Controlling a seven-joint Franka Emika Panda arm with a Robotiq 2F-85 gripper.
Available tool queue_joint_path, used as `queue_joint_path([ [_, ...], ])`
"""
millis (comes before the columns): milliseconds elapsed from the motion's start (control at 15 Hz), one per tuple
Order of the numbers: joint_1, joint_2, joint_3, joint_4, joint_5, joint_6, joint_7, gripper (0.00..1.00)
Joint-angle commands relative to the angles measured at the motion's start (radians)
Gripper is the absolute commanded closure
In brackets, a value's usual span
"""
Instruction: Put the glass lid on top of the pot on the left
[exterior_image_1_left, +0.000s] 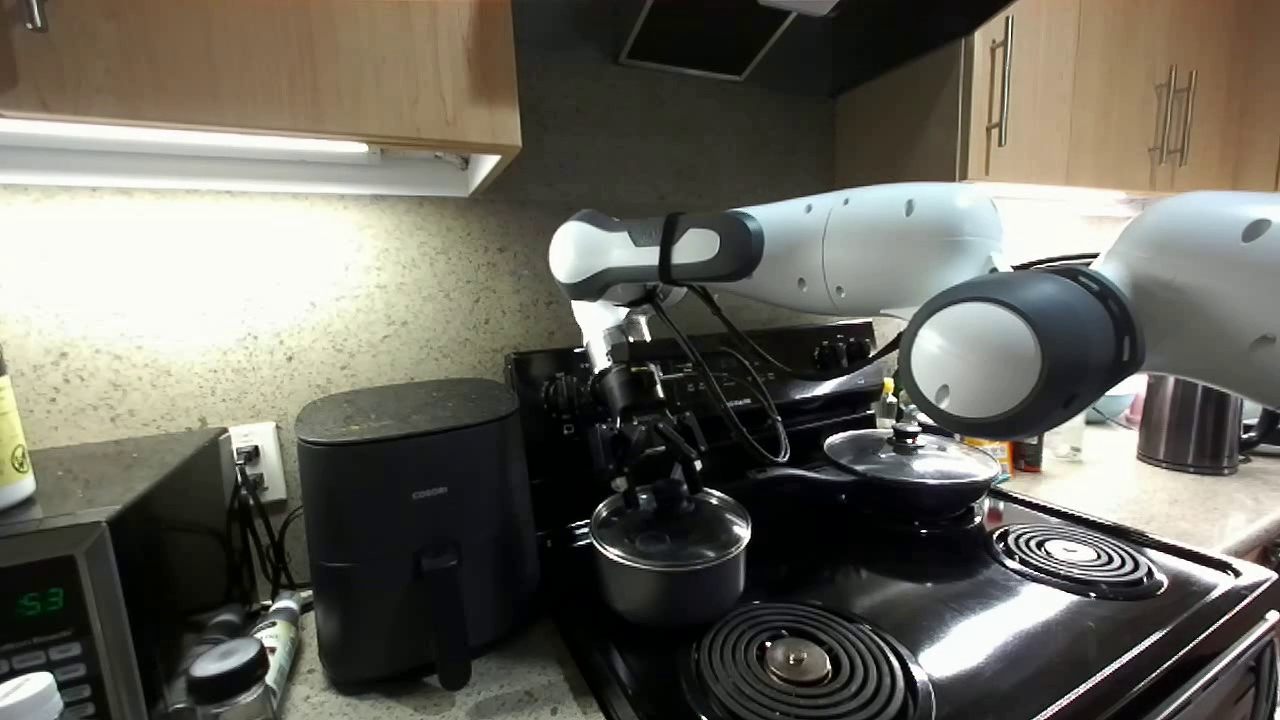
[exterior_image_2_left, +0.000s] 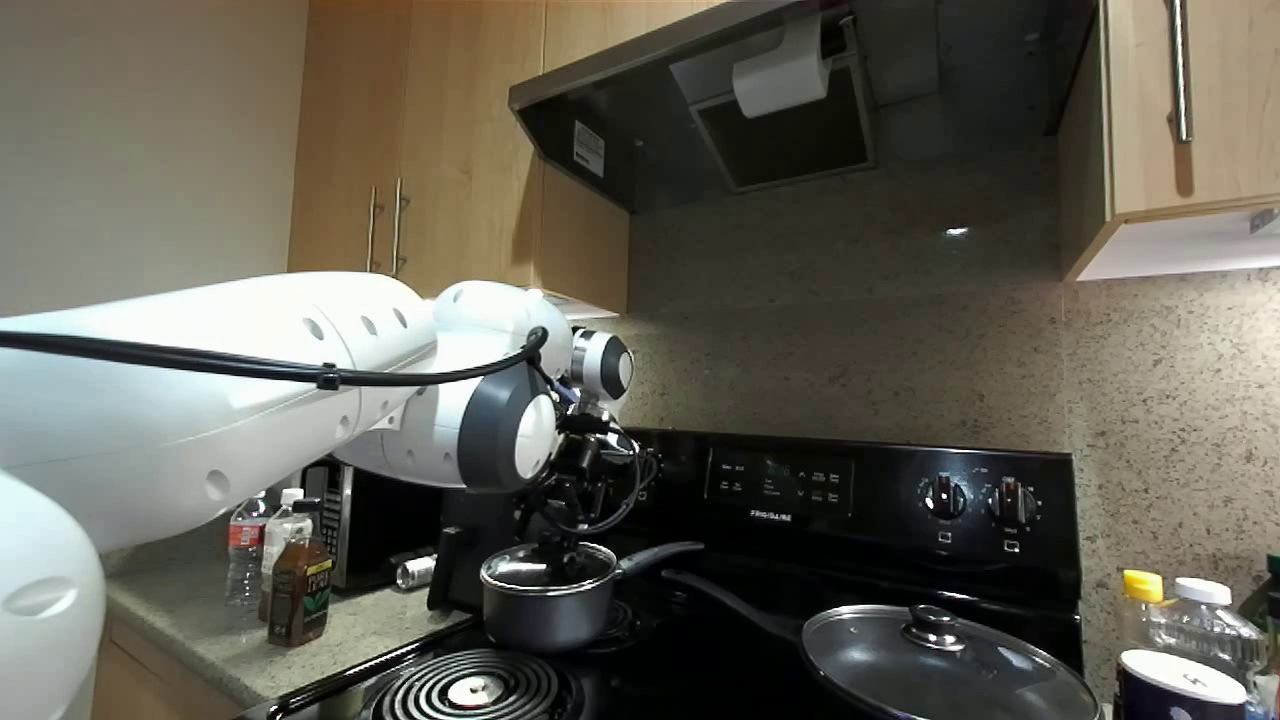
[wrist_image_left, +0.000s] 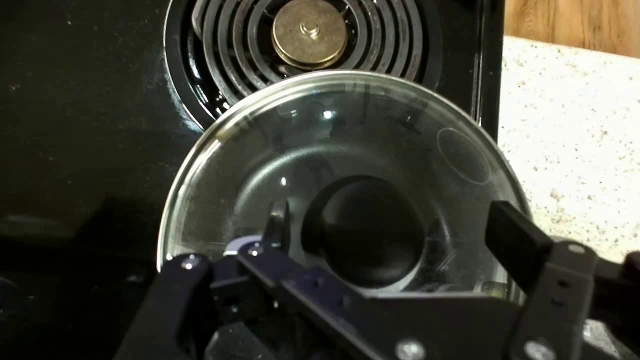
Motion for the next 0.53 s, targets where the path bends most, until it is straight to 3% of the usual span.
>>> queue_joint_path([
  [0, 0.020, -0.011, -0.014, 0.038, -0.019, 0.035, 0.013, 0.00],
  [467, 0.060, -0.086, -0.107, 0.045, -0.034, 0.145, 0.040, 0.00],
])
